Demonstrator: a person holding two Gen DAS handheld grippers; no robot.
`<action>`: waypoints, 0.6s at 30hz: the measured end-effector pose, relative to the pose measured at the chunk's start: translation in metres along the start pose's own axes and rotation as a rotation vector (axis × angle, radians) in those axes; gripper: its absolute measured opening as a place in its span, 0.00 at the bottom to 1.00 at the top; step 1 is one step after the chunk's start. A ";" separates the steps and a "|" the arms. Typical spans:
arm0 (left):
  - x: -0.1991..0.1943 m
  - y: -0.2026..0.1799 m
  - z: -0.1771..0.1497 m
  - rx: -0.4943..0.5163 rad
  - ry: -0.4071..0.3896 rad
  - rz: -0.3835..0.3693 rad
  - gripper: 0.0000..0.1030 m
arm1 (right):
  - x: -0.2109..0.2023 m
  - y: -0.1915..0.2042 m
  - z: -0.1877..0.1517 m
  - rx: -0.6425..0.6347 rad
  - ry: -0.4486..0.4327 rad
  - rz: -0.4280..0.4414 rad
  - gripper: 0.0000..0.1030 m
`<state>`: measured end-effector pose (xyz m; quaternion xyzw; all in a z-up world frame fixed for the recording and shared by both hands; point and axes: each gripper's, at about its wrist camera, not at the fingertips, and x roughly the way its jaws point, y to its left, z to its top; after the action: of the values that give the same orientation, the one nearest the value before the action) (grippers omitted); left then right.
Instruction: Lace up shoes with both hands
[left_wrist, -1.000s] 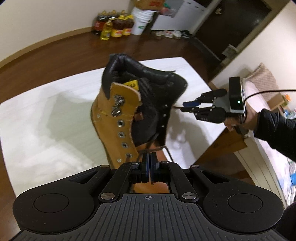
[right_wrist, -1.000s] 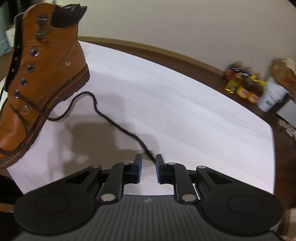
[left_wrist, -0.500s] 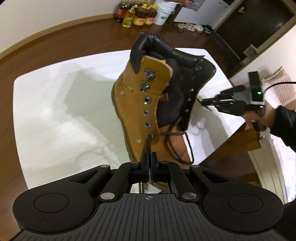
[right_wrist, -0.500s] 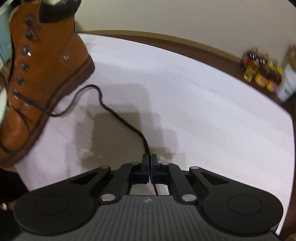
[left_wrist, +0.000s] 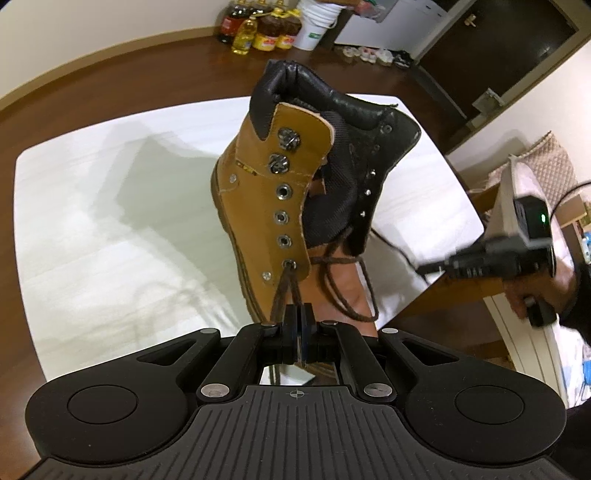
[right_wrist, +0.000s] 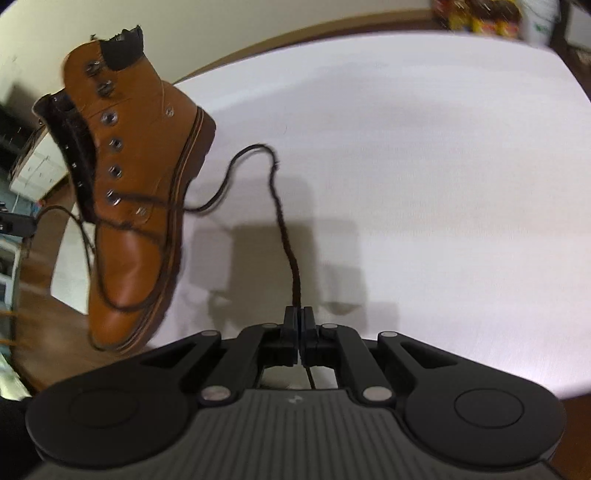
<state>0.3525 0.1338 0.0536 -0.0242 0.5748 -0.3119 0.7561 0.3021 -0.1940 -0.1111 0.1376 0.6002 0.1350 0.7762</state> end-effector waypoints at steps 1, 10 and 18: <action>0.001 0.001 -0.001 0.000 0.001 -0.002 0.01 | 0.002 0.001 -0.007 0.026 0.007 0.001 0.02; -0.001 0.003 -0.001 0.015 -0.002 -0.010 0.01 | -0.001 0.002 -0.033 0.149 -0.037 -0.012 0.20; 0.001 0.004 -0.006 0.012 0.001 -0.011 0.01 | 0.007 0.013 -0.038 0.052 0.011 -0.039 0.22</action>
<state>0.3493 0.1381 0.0490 -0.0227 0.5734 -0.3194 0.7541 0.2665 -0.1779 -0.1217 0.1450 0.6105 0.1052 0.7715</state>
